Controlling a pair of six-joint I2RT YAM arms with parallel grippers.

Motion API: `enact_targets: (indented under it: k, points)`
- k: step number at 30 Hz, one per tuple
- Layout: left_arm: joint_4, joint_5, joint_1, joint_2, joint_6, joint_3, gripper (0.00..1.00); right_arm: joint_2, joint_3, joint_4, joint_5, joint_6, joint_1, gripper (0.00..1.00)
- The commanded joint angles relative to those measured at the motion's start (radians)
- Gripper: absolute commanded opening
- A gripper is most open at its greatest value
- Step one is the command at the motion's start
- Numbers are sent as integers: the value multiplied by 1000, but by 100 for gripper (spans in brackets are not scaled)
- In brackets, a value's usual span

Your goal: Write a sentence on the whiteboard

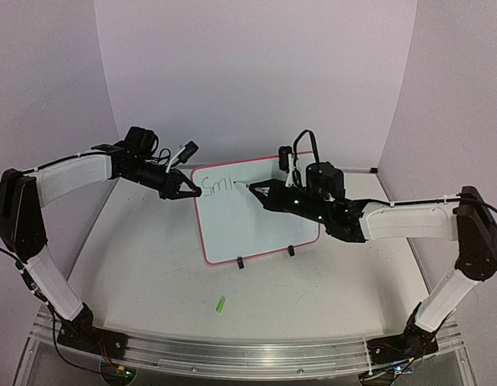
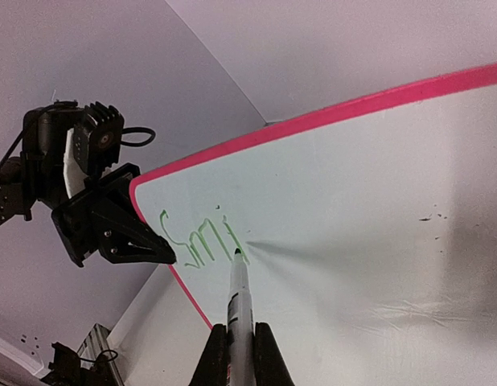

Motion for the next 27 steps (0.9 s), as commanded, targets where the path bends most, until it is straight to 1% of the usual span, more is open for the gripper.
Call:
enact_targets:
  k: [1,11,27]
  points:
    - [2,-110,9,-27,57,0,0,-25,55,11,-6,-27,-3,0]
    - [2,-110,9,-26,58,2,0,26,124,4,-16,-42,-3,0]
    - [1,-111,9,-27,59,1,0,63,141,-7,18,-43,-4,0]
